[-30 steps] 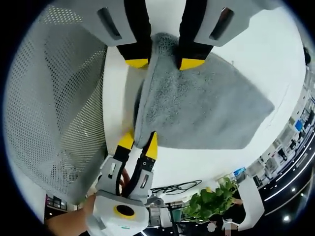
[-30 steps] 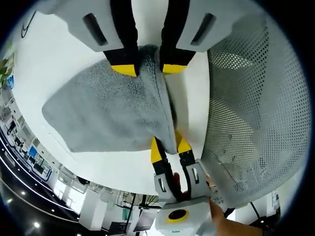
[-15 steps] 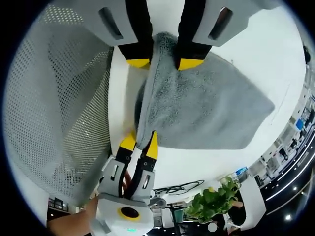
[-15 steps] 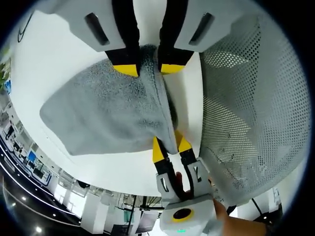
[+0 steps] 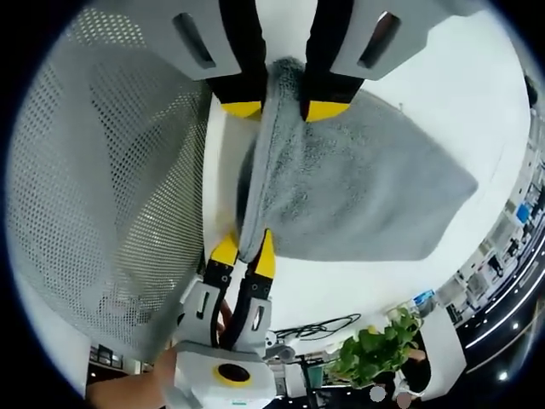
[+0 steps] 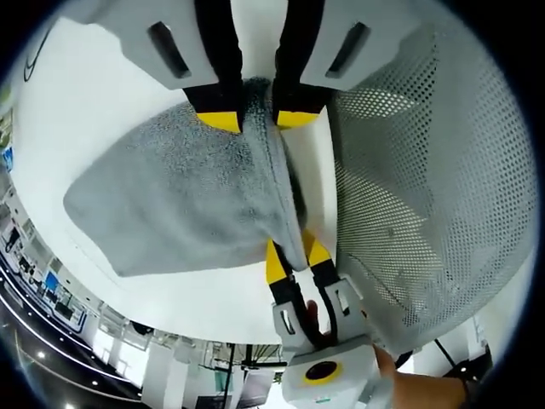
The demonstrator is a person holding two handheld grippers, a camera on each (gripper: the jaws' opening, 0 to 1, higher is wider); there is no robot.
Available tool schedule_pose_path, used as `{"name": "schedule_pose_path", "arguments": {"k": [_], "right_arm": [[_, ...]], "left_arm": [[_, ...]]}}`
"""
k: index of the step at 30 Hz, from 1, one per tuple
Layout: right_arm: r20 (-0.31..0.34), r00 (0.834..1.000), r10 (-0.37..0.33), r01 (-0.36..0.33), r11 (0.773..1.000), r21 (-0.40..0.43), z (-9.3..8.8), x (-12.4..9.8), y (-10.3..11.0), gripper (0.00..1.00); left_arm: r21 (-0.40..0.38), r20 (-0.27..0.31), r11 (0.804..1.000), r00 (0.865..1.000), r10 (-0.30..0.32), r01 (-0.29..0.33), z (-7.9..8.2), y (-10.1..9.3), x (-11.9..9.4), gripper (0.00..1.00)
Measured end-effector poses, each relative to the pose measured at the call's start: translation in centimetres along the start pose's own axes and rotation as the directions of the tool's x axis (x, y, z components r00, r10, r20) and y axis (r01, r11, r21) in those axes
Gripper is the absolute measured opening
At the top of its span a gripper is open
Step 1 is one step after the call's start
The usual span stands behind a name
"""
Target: Fold the towel on the table until its edges align and the towel forms a compact rectangular stack.
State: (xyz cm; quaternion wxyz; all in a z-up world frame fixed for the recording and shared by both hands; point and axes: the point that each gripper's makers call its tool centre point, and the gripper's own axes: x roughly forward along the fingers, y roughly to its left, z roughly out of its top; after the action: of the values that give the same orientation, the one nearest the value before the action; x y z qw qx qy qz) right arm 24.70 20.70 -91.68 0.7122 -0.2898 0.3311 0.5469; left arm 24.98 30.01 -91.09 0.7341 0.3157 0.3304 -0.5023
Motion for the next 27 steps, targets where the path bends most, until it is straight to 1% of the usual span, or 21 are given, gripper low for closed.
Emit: {"name": "schedule_pose_path", "arguments": {"k": [3, 6, 13, 14, 15, 19, 23, 27], "right_arm": [[0.000, 1.000, 0.008, -0.008, 1.000, 0.002, 0.0, 0.0, 0.3, 0.11], [0.011, 1.000, 0.019, -0.020, 0.999, 0.049, 0.1, -0.2, 0.7, 0.10], [0.013, 0.999, 0.045, -0.046, 0.996, 0.081, 0.1, -0.5, 1.4, 0.10], [0.015, 0.999, 0.048, -0.049, 0.995, 0.089, 0.2, -0.6, 1.5, 0.09], [0.019, 0.999, 0.050, -0.051, 0.992, 0.118, 0.3, -0.7, 1.6, 0.09], [0.020, 0.998, 0.061, -0.063, 0.992, 0.111, 0.2, -0.7, 2.3, 0.09], [0.021, 0.997, 0.075, -0.077, 0.987, 0.142, 0.5, -1.0, 2.5, 0.08], [0.024, 0.997, 0.076, -0.079, 0.984, 0.157, 0.7, -1.4, 2.3, 0.08]], "left_arm": [[-0.013, 0.008, 1.000, 1.000, -0.004, 0.004, -0.1, -0.3, -0.2, 0.15], [-0.021, 0.012, 1.000, 1.000, -0.013, 0.013, -0.3, -0.5, -0.2, 0.15], [-0.042, -0.006, 0.998, 0.999, -0.038, 0.037, -0.4, -1.1, -0.5, 0.13], [-0.047, -0.005, 0.998, 0.999, -0.039, 0.039, -0.4, -1.1, -0.5, 0.12], [-0.048, -0.005, 0.998, 0.999, -0.040, 0.039, -0.4, -1.2, -0.5, 0.12], [-0.053, -0.003, 0.997, 0.999, -0.053, 0.053, -0.5, -1.9, -0.9, 0.11], [-0.062, -0.009, 0.996, 0.998, -0.069, 0.068, -0.4, -2.2, -1.4, 0.11], [-0.123, -0.007, 0.989, 0.997, -0.082, 0.080, 0.1, -2.2, -2.0, 0.10]]}}
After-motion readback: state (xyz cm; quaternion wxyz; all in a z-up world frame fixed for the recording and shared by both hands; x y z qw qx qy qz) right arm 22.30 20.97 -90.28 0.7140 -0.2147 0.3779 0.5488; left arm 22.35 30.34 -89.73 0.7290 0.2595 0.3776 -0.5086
